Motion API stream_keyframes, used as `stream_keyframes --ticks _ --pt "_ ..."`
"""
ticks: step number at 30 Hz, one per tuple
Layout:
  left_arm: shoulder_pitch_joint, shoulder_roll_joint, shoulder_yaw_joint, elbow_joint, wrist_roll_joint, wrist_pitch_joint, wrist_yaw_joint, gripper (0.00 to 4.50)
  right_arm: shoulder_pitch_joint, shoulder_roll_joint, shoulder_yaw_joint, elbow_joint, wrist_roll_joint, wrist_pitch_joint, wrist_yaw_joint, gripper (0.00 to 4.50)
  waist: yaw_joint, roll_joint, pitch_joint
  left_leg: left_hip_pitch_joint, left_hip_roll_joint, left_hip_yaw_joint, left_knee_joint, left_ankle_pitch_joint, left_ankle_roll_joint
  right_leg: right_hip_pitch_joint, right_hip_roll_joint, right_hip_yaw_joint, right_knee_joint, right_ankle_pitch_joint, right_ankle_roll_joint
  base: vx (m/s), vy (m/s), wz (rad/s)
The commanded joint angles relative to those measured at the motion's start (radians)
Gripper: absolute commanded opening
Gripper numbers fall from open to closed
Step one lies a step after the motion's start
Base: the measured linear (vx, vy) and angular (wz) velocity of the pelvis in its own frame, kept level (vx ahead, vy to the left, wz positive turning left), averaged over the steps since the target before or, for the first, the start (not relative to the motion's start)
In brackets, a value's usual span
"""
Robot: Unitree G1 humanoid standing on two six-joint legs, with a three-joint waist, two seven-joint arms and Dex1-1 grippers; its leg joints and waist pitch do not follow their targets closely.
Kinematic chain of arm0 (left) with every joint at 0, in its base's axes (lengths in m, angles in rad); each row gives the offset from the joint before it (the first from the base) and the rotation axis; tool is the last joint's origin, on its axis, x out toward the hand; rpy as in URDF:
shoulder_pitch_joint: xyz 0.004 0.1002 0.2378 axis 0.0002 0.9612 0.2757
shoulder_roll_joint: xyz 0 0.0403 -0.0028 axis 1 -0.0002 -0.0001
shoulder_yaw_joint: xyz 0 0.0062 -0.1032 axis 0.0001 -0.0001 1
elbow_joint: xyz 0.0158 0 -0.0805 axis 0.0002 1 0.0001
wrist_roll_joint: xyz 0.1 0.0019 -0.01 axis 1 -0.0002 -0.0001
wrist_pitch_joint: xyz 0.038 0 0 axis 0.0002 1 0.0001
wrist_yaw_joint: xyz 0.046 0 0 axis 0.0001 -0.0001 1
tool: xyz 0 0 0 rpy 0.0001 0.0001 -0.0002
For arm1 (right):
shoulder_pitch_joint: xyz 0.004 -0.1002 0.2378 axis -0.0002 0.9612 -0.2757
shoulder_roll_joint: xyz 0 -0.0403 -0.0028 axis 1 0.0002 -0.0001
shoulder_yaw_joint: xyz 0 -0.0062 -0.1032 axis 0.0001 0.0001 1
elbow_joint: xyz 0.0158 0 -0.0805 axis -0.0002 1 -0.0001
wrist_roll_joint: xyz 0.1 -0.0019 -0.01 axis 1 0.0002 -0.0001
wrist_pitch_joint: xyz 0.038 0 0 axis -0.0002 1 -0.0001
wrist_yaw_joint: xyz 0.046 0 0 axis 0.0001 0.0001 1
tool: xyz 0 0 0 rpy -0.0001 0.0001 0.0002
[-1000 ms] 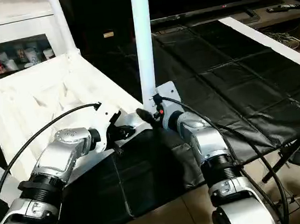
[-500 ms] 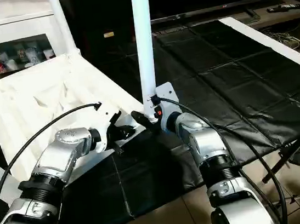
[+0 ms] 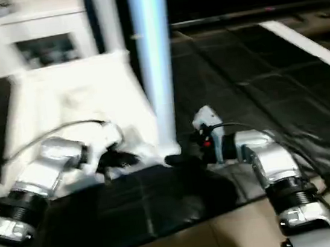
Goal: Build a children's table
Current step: Rotate leg to tighten
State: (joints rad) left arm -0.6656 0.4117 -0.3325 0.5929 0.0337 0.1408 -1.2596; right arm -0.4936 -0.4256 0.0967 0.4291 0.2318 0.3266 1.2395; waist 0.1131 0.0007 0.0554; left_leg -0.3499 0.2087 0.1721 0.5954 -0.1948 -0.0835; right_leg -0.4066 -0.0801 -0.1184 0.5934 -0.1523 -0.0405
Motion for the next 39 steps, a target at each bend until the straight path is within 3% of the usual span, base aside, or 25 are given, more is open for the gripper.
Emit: stream_keyframes --ticks 1,7,11,21,25,26,32,39 --pt "-0.009 0.012 -0.014 -0.029 -0.012 -0.058 -0.056 0.00 0.015 -0.012 0.004 -0.016 0.009 0.001 0.029 4.43 -0.002 0.000 -0.075 0.004 0.027 0.000 -0.063 -0.158 0.060 0.063 -0.070 0.058 -0.068 -0.281 -0.169 0.000 0.000 0.00" --pt "0.005 0.024 -0.024 -0.047 0.000 -0.090 -0.099 0.00 0.018 -0.008 -0.004 -0.022 0.004 0.002 0.040 4.43 0.000 0.000 -0.076 0.002 0.028 -0.002 -0.064 -0.140 0.051 0.062 -0.071 0.057 -0.067 -0.283 -0.163 0.000 0.000 0.00" --pt "0.023 0.031 -0.041 -0.076 -0.019 -0.104 -0.137 0.00 0.022 -0.015 0.027 -0.034 0.001 -0.031 0.052 4.43 -0.001 -0.003 -0.076 0.002 0.028 0.000 -0.063 -0.136 0.053 0.062 -0.070 0.058 -0.065 -0.266 -0.170 0.000 0.000 0.00" --pt "0.065 0.019 -0.058 -0.114 -0.016 -0.117 -0.142 0.00 -0.015 0.009 0.075 0.027 0.000 -0.043 0.126 3.62 0.001 -0.008 -0.074 0.003 0.029 0.000 -0.065 -0.149 0.053 0.059 -0.073 0.057 -0.070 -0.320 -0.156 0.000 0.000 0.00" --pt "0.068 0.022 -0.059 -0.119 -0.015 -0.114 -0.143 0.00 -0.031 0.016 0.087 0.049 -0.002 -0.044 0.134 3.31 0.001 -0.006 -0.075 0.001 0.029 -0.001 -0.064 -0.141 0.053 0.060 -0.073 0.057 -0.067 -0.314 -0.154 0.000 0.000 0.00" --pt "0.071 0.024 -0.058 -0.125 -0.014 -0.112 -0.143 0.00 -0.037 0.020 0.088 0.062 -0.004 -0.049 0.134 3.21 0.001 -0.011 -0.075 0.001 0.030 0.000 -0.065 -0.137 0.054 0.060 -0.073 0.058 -0.066 -0.309 -0.154 0.000 0.000 0.00" --pt "0.079 0.032 -0.056 -0.137 -0.009 -0.108 -0.142 0.00 -0.070 0.038 0.086 0.128 -0.013 -0.083 0.122 2.66 0.001 -0.008 -0.076 0.000 0.030 0.000 -0.063 -0.124 0.058 0.059 -0.074 0.058 -0.060 -0.274 -0.171 0.000 0.000 0.00" --pt "0.071 0.027 -0.050 -0.119 -0.002 -0.105 -0.119 0.00 -0.065 0.047 0.090 0.123 -0.003 -0.079 0.134 2.17 -0.001 -0.006 -0.074 0.001 0.028 -0.001 -0.065 -0.143 0.051 0.060 -0.073 0.057 -0.067 -0.322 -0.150 0.000 0.000 0.00"
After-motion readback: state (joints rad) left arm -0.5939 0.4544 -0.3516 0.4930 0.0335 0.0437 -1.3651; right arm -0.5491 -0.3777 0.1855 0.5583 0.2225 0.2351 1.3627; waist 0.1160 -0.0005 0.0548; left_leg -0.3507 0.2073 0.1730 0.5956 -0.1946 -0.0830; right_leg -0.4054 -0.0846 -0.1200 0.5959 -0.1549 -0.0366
